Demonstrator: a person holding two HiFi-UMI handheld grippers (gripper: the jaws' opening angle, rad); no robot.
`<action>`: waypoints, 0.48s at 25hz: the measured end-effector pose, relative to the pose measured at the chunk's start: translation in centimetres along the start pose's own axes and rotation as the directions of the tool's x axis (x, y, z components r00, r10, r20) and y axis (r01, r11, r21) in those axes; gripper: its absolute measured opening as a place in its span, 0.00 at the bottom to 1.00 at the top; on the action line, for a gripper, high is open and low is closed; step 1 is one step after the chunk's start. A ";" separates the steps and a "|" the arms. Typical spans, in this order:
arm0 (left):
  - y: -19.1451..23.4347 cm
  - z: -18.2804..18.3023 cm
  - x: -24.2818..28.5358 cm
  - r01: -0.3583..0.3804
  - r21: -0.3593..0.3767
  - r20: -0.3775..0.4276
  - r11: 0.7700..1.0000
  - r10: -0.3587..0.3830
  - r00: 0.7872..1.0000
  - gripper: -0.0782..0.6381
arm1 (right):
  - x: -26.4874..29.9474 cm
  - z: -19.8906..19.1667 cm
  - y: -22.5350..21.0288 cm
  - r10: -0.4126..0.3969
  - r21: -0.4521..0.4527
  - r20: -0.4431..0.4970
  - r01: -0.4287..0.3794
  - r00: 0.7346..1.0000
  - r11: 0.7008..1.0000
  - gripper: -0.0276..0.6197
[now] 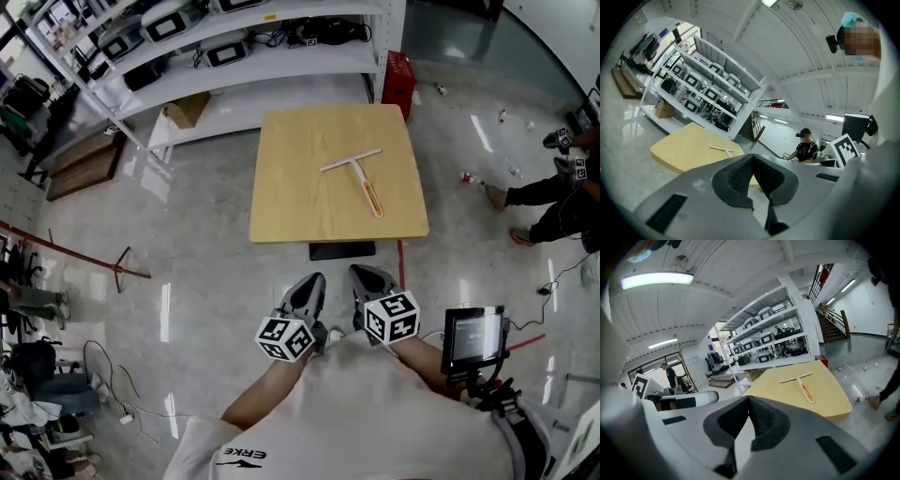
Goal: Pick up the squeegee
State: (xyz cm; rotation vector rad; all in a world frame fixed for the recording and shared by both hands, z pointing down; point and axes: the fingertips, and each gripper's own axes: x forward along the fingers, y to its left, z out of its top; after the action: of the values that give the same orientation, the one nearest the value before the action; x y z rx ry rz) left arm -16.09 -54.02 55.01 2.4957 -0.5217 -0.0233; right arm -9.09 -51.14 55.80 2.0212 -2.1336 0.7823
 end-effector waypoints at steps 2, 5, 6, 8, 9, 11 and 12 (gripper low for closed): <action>0.7 0.2 1.1 -0.007 0.001 0.000 1.000 0.007 1.000 0.12 | 0.9 0.5 -0.9 -0.001 -0.004 -0.001 0.001 1.000 1.000 0.05; 2.0 0.8 4.1 -0.029 -0.002 -0.005 1.000 0.029 1.000 0.11 | 3.0 2.1 -3.5 0.007 -0.009 -0.004 -0.007 1.000 1.000 0.05; 2.3 1.1 5.3 -0.035 -0.003 -0.008 0.999 0.035 0.999 0.11 | 3.7 2.9 -4.5 0.010 -0.009 -0.006 -0.010 1.000 1.000 0.05; 2.6 2.2 7.3 -0.038 -0.002 -0.012 0.999 0.038 0.999 0.11 | 4.8 4.5 -6.0 0.010 -0.008 -0.008 -0.010 1.000 1.000 0.05; 2.7 2.9 8.0 -0.034 0.000 -0.014 0.999 0.034 0.999 0.11 | 5.2 5.3 -6.5 0.008 -0.009 -0.007 -0.008 1.000 1.000 0.05; 3.0 4.1 9.3 -0.024 0.009 -0.018 1.000 0.025 1.000 0.11 | 6.2 6.7 -7.2 0.005 -0.012 -0.004 -0.005 1.000 1.000 0.05; 3.3 4.6 10.0 -0.023 0.013 -0.022 1.000 0.023 0.999 0.12 | 6.8 7.2 -7.6 0.005 -0.011 -0.003 -0.005 1.000 1.000 0.05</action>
State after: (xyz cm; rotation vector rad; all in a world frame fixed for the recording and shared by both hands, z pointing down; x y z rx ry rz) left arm -8.66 -62.75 54.01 2.4990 -0.5427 0.0168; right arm -0.70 -60.28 54.63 2.0092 -2.1370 0.7714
